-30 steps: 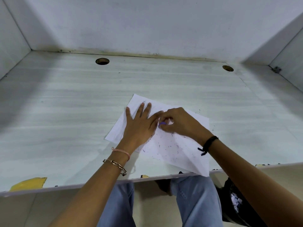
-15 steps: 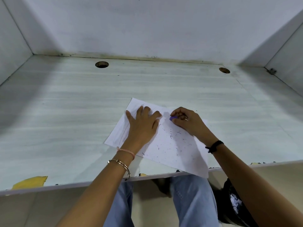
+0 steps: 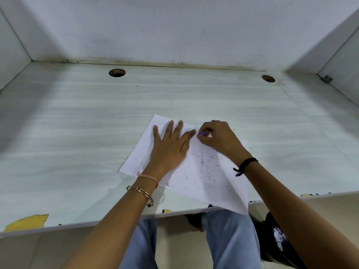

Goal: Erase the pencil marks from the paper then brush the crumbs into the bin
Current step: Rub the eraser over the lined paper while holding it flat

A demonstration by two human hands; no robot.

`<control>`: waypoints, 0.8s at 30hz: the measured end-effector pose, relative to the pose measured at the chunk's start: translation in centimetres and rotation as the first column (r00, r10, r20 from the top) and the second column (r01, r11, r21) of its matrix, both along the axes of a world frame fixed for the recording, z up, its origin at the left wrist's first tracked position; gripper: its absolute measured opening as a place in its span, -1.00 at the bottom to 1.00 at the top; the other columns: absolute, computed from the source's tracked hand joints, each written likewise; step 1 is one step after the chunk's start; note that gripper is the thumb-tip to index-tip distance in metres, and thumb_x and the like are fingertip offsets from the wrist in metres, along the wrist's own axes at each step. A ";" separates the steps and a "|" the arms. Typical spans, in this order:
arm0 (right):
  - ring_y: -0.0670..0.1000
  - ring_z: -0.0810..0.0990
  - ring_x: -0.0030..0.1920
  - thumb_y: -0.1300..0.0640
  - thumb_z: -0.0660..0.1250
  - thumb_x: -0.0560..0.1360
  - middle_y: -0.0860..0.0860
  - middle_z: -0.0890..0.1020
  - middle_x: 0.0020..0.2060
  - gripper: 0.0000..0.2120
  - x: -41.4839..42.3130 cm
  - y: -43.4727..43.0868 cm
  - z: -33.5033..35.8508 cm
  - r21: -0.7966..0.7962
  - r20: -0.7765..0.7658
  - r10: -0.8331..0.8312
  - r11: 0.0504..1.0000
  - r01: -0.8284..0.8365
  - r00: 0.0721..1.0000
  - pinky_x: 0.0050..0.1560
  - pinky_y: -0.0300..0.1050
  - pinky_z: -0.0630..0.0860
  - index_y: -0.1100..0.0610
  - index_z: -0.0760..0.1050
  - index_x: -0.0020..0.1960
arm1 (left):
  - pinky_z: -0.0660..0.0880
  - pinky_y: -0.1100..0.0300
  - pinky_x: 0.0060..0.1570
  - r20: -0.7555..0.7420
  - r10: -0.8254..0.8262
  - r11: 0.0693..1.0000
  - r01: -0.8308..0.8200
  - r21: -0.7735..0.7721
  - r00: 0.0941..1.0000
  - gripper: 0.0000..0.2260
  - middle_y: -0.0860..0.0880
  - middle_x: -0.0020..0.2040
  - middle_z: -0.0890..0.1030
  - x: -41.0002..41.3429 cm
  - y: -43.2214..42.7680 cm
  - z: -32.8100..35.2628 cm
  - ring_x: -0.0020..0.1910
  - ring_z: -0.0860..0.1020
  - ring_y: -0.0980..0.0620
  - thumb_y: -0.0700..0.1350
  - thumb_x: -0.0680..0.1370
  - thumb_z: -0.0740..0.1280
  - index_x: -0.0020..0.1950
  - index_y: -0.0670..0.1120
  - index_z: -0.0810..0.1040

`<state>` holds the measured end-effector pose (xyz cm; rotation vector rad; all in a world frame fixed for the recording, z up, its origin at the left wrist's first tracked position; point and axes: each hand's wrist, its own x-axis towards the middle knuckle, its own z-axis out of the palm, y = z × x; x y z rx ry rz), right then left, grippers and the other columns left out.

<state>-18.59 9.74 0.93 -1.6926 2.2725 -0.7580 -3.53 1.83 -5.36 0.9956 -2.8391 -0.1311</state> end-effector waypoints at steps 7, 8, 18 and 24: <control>-0.16 0.51 -0.29 0.24 0.40 0.41 -0.01 0.62 -0.29 -0.96 0.7 0.4 0.6 0.098 0.029 0.083 0.992 -0.085 0.996 -0.28 -0.38 0.39 0.20 0.62 -0.17 | -0.21 -0.35 0.40 -0.014 -0.006 0.999 0.007 0.034 1.000 -0.57 0.00 0.61 -0.10 0.0 0.1 0.2 0.58 -0.16 -0.09 0.08 0.68 -0.11 0.57 0.22 -0.02; -0.06 0.53 -0.27 0.24 0.38 0.40 0.06 0.63 -0.27 -0.95 0.1 0.0 0.8 0.087 0.012 0.015 0.996 -0.016 1.000 -0.27 -0.29 0.40 0.21 0.62 -0.17 | -0.20 -0.35 0.40 -0.012 -0.008 1.000 0.009 0.019 1.000 -0.57 0.00 0.61 -0.09 0.0 0.0 0.1 0.58 -0.15 -0.10 0.09 0.68 -0.16 0.56 0.24 -0.03; 0.01 0.51 -0.28 0.25 0.39 0.42 0.14 0.65 -0.22 -0.94 0.0 -0.7 1.4 0.122 0.008 -0.017 0.992 0.016 1.000 -0.32 -0.24 0.36 0.25 0.61 -0.18 | -0.17 -0.38 0.39 -0.046 -0.010 1.000 0.010 -0.003 0.999 -0.34 -0.02 0.60 -0.01 0.0 -0.1 0.0 0.58 -0.07 -0.13 0.15 0.47 -0.41 0.56 0.23 0.05; 0.11 0.60 -0.21 0.25 0.38 0.40 0.10 0.66 -0.24 -0.95 1.6 -0.1 1.3 0.195 0.016 0.128 0.972 -0.128 0.992 -0.24 -0.12 0.49 0.20 0.62 -0.18 | -0.19 -0.37 0.40 -0.030 0.001 1.000 0.000 0.021 1.000 -0.44 -0.01 0.61 -0.06 0.1 0.1 0.2 0.58 -0.12 -0.10 0.16 0.58 -0.33 0.57 0.19 0.05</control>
